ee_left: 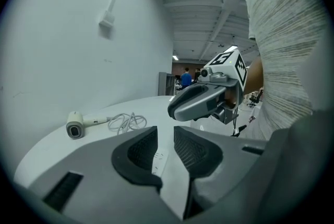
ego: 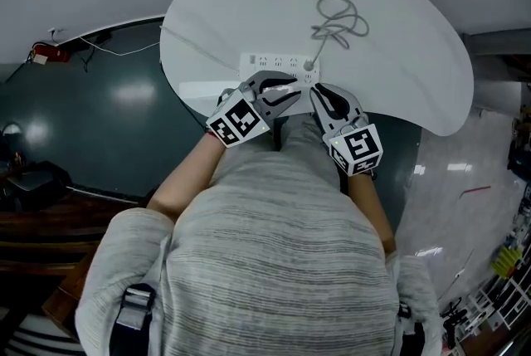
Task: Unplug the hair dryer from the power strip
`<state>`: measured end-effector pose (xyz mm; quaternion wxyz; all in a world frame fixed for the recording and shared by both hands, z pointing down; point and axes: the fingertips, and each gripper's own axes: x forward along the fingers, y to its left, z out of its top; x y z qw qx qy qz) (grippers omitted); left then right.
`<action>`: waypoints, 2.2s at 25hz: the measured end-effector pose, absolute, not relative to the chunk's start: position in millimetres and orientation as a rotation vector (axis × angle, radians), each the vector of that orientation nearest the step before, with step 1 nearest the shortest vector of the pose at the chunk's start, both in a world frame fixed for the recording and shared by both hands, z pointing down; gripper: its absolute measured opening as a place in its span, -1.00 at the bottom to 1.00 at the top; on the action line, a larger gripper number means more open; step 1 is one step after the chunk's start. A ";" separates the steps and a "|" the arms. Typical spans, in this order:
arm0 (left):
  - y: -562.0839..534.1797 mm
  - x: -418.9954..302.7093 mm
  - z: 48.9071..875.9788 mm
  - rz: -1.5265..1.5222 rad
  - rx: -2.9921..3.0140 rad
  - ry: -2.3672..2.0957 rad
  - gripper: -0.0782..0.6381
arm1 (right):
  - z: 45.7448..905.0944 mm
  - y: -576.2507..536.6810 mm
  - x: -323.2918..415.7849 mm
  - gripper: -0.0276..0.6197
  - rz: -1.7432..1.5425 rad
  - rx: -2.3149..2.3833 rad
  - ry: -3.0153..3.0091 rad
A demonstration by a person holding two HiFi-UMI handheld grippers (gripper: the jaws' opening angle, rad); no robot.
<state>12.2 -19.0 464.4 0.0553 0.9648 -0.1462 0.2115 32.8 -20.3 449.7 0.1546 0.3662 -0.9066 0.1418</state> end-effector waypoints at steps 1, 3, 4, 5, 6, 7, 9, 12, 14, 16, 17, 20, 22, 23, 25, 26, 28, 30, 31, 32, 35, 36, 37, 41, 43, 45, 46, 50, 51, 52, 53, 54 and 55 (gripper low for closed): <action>-20.6 13.1 467.6 0.655 2.922 -0.444 -0.51 | 452.9 -20.7 31.4 -0.82 0.414 1.028 -2.594; -24.4 14.3 474.8 0.688 2.903 -0.445 -0.49 | 458.6 -22.0 28.4 -0.82 0.424 0.978 -2.588; -27.4 15.6 477.9 0.706 2.899 -0.444 -0.46 | 461.4 -23.6 27.4 -0.82 0.427 0.956 -2.586; -30.3 17.5 481.1 0.728 2.901 -0.439 -0.43 | 464.6 -25.0 27.1 -0.81 0.430 0.937 -2.582; -32.4 19.5 485.0 0.755 2.903 -0.432 -0.38 | 467.8 -26.1 27.6 -0.81 0.436 0.923 -2.578; -33.8 21.1 489.7 0.790 2.903 -0.424 -0.29 | 470.8 -26.9 28.3 -0.80 0.443 0.913 -2.573; -36.0 22.2 500.0 0.874 2.898 -0.408 -0.15 | 475.7 -28.1 29.9 -0.79 0.459 0.896 -2.566; -41.2 20.7 514.5 0.991 2.889 -0.403 0.05 | 482.8 -30.2 31.0 -0.75 0.475 0.870 -2.556; -45.5 18.3 525.0 1.064 2.876 -0.402 0.16 | 488.9 -31.8 31.2 -0.68 0.489 0.852 -2.546; -49.1 16.7 535.8 1.135 2.863 -0.386 0.24 | 496.3 -34.0 32.4 -0.61 0.498 0.841 -2.529; -50.6 16.2 540.8 1.169 2.857 -0.375 0.28 | 499.8 -35.5 33.3 -0.59 0.501 0.841 -2.518; -55.9 15.7 555.1 1.263 2.840 -0.336 0.40 | 509.7 -41.7 36.5 -0.54 0.510 0.850 -2.485; -59.0 16.9 565.7 1.322 2.827 -0.296 0.47 | 517.6 -47.1 38.9 -0.53 0.514 0.854 -2.461; -59.8 18.0 571.1 1.350 2.820 -0.272 0.49 | 521.9 -49.8 39.9 -0.52 0.512 0.853 -2.449; -60.2 21.0 580.3 1.392 2.808 -0.223 0.52 | 530.3 -54.6 41.1 -0.50 0.498 0.846 -2.427; -60.0 22.6 584.1 1.405 2.802 -0.200 0.52 | 534.4 -56.4 41.3 -0.50 0.490 0.840 -2.416; -58.9 25.8 590.9 1.425 2.790 -0.160 0.53 | 542.2 -58.9 41.7 -0.49 0.478 0.824 -2.396; -58.5 29.2 595.8 1.433 2.779 -0.137 0.53 | 547.9 -61.0 41.8 -0.48 0.461 0.809 -2.385; -58.6 30.7 597.6 1.435 2.775 -0.129 0.53 | 550.0 -61.8 41.4 -0.47 0.451 0.800 -2.381; -58.8 32.1 599.3 1.440 2.772 -0.121 0.53 | 551.8 -62.2 40.4 -0.47 0.438 0.787 -2.377; -58.8 36.6 606.2 1.471 2.760 -0.086 0.53 | 556.4 -63.1 36.7 -0.47 0.391 0.735 -2.355; -58.5 38.6 608.8 1.480 2.757 -0.074 0.53 | 557.9 -64.0 35.9 -0.47 0.372 0.720 -2.347; -58.1 40.6 611.2 1.487 2.753 -0.063 0.53 | 559.8 -65.1 35.3 -0.47 0.356 0.708 -2.339; -58.2 44.1 617.6 1.528 2.748 -0.035 0.53 | 564.5 -70.2 32.4 -0.47 0.340 0.679 -2.324; -58.9 44.8 617.9 1.543 2.761 -0.024 0.53 | 563.7 -73.1 31.4 -0.48 0.330 0.676 -2.318; -57.9 44.8 619.1 1.580 2.782 -0.005 0.53 | 564.4 -74.3 30.6 -0.48 0.309 0.669 -2.306; -56.8 44.5 619.9 1.599 2.791 0.004 0.52 | 565.6 -74.4 30.6 -0.50 0.295 0.666 -2.298; -53.5 44.3 621.6 1.616 2.789 0.030 0.52 | 568.3 -75.9 33.1 -0.69 0.246 0.670 -2.285; -53.4 44.4 621.6 1.616 2.789 0.031 0.52 | 568.3 -75.7 33.3 -0.69 0.241 0.666 -2.285; -53.4 44.5 621.5 1.616 2.789 0.030 0.52 | 568.2 -75.4 33.2 -0.69 0.235 0.660 -2.283; -53.2 44.4 621.4 1.615 2.787 0.031 0.52 | 568.0 -75.4 32.9 -0.69 0.230 0.654 -2.282; -52.9 44.2 621.5 1.614 2.783 0.033 0.52 | 568.0 -75.5 32.7 -0.69 0.229 0.650 -2.281; -53.1 44.1 621.8 1.614 2.780 0.034 0.52 | 568.1 -75.8 32.6 -0.69 0.233 0.650 -2.281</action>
